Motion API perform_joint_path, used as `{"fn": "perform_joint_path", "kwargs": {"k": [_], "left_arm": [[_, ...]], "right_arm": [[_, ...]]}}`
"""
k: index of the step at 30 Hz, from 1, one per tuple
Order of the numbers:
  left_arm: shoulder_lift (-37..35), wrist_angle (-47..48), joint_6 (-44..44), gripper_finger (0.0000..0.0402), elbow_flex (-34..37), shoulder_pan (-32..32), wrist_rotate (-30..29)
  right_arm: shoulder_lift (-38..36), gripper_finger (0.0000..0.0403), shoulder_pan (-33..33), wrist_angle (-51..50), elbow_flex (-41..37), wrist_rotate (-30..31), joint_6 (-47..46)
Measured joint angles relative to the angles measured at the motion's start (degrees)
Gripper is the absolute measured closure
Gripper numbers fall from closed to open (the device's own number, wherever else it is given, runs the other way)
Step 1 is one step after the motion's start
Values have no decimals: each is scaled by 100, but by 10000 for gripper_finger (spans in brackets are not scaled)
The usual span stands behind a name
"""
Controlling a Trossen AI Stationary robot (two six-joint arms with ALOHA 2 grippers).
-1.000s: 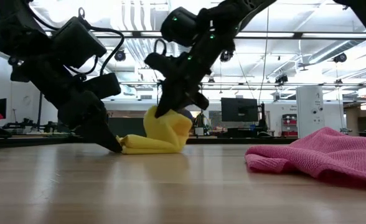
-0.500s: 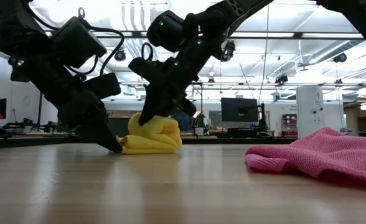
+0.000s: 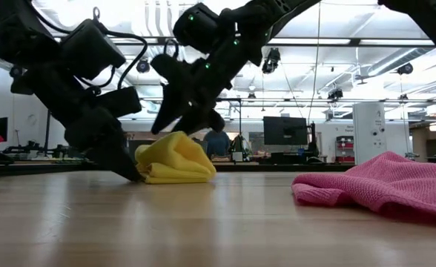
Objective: Fold microfiber towels
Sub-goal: Fold the yellow towel
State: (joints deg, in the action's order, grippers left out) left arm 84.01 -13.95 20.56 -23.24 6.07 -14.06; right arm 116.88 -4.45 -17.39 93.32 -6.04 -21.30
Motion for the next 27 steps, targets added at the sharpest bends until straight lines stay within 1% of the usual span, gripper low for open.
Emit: {"fn": "perform_joint_path", "kwargs": {"k": [7, 10, 14, 17, 20, 21, 23, 27], "left_arm": [[-732, 1109, 8, 253, -13, 0, -4], [-1133, 1276, -22, 253, -13, 0, -7], [-1682, 1292, -456, 253, -13, 0, -108], [-2021, 1346, -762, 253, -5, -7, -366], [-2248, 1385, -869, 253, 4, -25, -922], [-2315, 1373, -924, 253, 4, -51, -1011], [-2422, 1467, -1030, 253, 6, -125, -1035], [-2483, 1634, -1048, 253, 22, -382, -1034]], "right_arm": [[-38, 213, 128, -129, 278, -20, 788], [-172, 226, 147, -247, 302, 3, 1086], [-467, 257, 149, -533, 195, 4, 1664], [-671, 281, 156, -668, -50, 1, 2037], [-853, 299, 189, -654, -405, -1, 2356], [-908, 304, 215, -644, -528, 0, 2483], [-977, 311, 282, -560, -762, -8, 2682], [-976, 312, 369, 78, -1252, -31, 2668]]}}
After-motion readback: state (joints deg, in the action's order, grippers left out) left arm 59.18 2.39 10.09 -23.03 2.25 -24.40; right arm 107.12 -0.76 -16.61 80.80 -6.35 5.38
